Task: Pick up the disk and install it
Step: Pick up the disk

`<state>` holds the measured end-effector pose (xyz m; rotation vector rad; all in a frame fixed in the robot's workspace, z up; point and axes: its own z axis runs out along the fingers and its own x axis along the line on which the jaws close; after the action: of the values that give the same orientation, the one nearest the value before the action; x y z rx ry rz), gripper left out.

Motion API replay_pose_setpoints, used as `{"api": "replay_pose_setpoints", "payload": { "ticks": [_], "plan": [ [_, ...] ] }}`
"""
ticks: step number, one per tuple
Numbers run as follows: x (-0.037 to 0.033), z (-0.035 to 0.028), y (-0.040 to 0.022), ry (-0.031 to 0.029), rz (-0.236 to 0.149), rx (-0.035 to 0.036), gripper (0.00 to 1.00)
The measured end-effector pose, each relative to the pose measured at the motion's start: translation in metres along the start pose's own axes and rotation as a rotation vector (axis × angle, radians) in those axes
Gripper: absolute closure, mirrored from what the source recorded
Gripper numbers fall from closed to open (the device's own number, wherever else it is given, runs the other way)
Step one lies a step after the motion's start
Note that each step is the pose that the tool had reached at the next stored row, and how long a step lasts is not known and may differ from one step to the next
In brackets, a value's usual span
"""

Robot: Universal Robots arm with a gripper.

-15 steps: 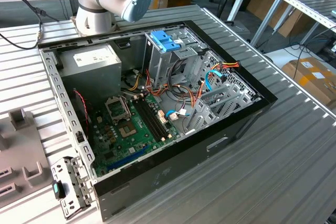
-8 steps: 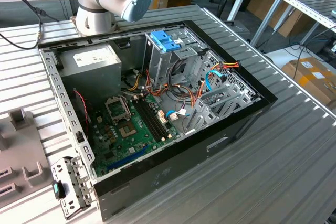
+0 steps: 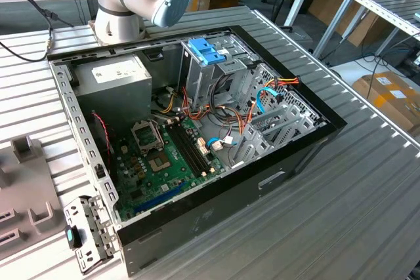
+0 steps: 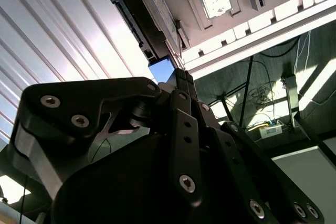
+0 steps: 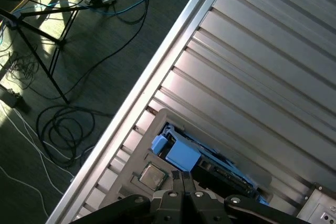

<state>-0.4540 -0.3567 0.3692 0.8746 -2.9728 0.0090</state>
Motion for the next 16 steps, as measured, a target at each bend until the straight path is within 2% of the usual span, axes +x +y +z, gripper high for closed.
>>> {"api": "replay_pose_setpoints", "payload": {
  "ticks": [16],
  "plan": [
    [0.0000,0.0000,0.0000,0.0000,-0.001,0.0000,0.89]
  ]
}}
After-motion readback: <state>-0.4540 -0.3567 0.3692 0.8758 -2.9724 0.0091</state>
